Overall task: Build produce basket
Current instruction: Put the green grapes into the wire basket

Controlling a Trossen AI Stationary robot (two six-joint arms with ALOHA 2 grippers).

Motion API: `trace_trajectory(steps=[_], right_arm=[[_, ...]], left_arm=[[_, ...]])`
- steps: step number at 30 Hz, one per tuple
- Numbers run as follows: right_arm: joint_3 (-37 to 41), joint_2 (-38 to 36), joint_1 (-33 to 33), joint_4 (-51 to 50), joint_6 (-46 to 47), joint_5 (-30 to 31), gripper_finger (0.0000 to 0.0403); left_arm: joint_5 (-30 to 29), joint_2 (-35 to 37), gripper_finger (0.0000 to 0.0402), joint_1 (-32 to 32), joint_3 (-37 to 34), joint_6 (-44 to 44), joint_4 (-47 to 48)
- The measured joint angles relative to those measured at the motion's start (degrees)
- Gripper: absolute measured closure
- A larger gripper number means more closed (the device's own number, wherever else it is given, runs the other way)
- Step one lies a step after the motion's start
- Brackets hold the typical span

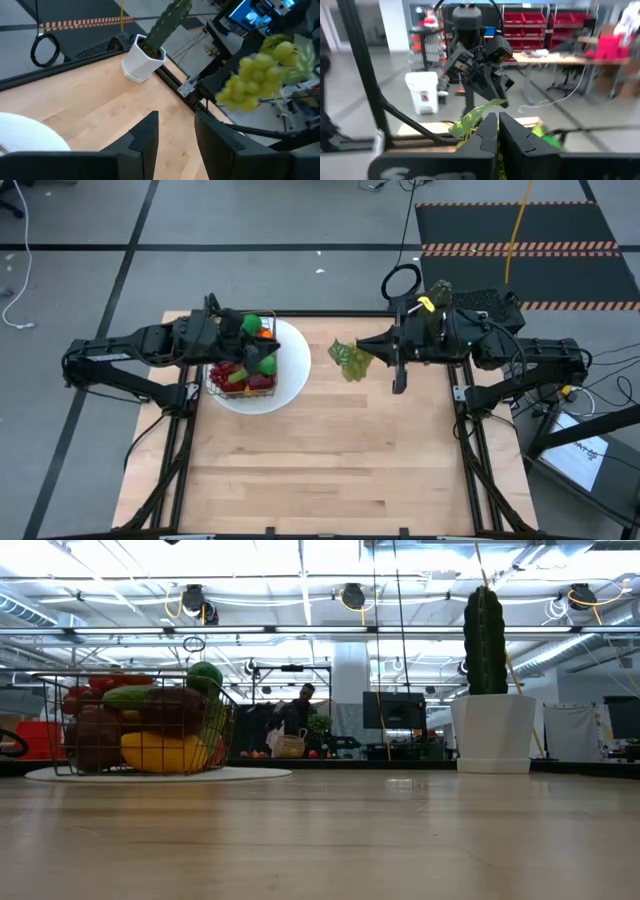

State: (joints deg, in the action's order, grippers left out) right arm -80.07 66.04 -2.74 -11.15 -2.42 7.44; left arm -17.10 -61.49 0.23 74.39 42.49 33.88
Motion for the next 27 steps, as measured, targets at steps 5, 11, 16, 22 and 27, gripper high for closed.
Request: trace_trajectory(steps=[5,11,16,22,27], right_arm=[[0.00,0.00,0.15,-0.59,13.13,0.00,0.0403],[0.09,0.46,1.43,-1.95,31.81,0.09,0.0403],[0.09,0.88,3.22,-2.03,44.16,-0.02,0.0403],[1.59,0.79,5.26,-4.14,52.58,-0.16,0.0403],[7.41,0.81,6.55,0.50,63.51,-0.19,0.0402]], left_arm=[[0.20,-2.16,0.0275,0.00,0.00,-3.20,-3.97],[0.66,-4.74,0.0275,-0.39,-0.06,-6.47,-8.23],[0.72,-5.53,0.0275,-1.70,-0.04,-10.13,-13.20],[0.54,-6.04,0.0275,-2.62,-0.02,-14.74,-13.96],[0.54,-6.01,0.0275,-3.27,-0.02,-17.16,-14.02]])
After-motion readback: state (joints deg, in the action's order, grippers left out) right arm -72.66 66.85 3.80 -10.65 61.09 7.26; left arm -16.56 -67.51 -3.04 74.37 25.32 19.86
